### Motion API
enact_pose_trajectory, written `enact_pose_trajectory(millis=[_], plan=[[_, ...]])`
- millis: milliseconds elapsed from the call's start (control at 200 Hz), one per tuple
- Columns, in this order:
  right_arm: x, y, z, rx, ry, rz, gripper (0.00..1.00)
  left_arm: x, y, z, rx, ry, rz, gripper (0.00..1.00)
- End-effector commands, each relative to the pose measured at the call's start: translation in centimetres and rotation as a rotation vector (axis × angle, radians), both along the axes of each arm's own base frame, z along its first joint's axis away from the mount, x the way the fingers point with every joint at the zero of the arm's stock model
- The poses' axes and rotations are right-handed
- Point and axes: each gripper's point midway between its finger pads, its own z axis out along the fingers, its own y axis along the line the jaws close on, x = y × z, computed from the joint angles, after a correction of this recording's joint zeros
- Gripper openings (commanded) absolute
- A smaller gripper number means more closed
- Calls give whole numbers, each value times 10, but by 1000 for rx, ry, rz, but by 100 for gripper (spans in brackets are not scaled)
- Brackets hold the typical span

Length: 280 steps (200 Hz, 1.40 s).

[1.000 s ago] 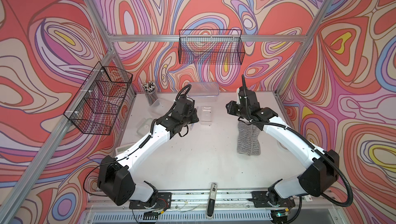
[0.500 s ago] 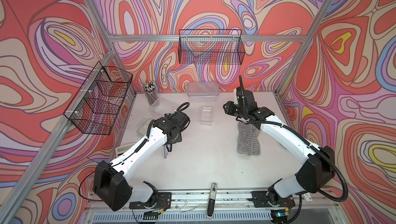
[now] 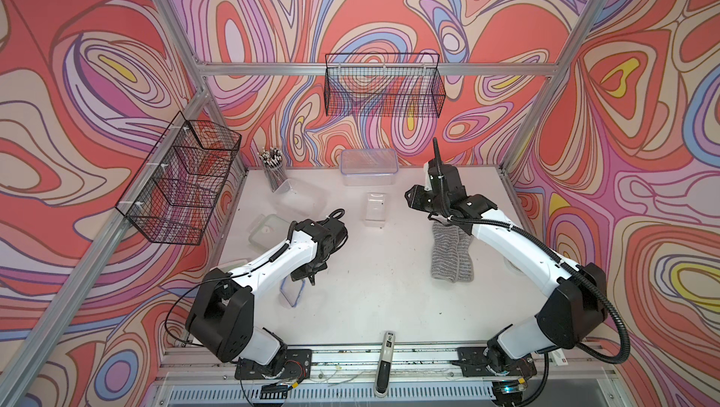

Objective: Wipe the insides of the lunch boxes
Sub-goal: Place the lid at the center of the board.

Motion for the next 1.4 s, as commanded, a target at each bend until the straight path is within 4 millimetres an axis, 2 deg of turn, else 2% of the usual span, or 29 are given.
enact_pose_trajectory(millis=[0, 190, 220, 366, 691, 1202, 1227, 1267, 1317, 1397], plan=[[-3, -10, -2, -26, 0, -26, 38, 3, 2, -8, 6, -26, 71, 0], [-3, -11, -2, -38, 2, -29, 38, 1, -1, -26, 17, 34, 91, 0], [-3, -11, -3, -39, 3, -30, 38, 0, -2, -29, 13, 42, 100, 3], [-3, -12, -1, -39, 3, -30, 38, -3, -5, -37, -27, 23, 147, 4], [-5, -14, 0, -40, 0, -36, 38, -4, 2, -28, -22, -52, 207, 12], [-9, -17, -4, -50, 9, -42, 39, -1, 1, -24, -45, -87, 207, 25], [-9, -18, -6, -59, 12, -44, 39, 0, 0, -23, -53, -92, 201, 27], [-9, -21, -8, -73, 16, -46, 39, 4, -2, -19, -67, -109, 191, 38], [-10, -25, -14, -90, 34, -52, 56, 9, -5, -13, -87, -135, 174, 47], [-13, -38, -28, -124, 82, -72, 69, 22, -14, -1, -135, -191, 123, 64]])
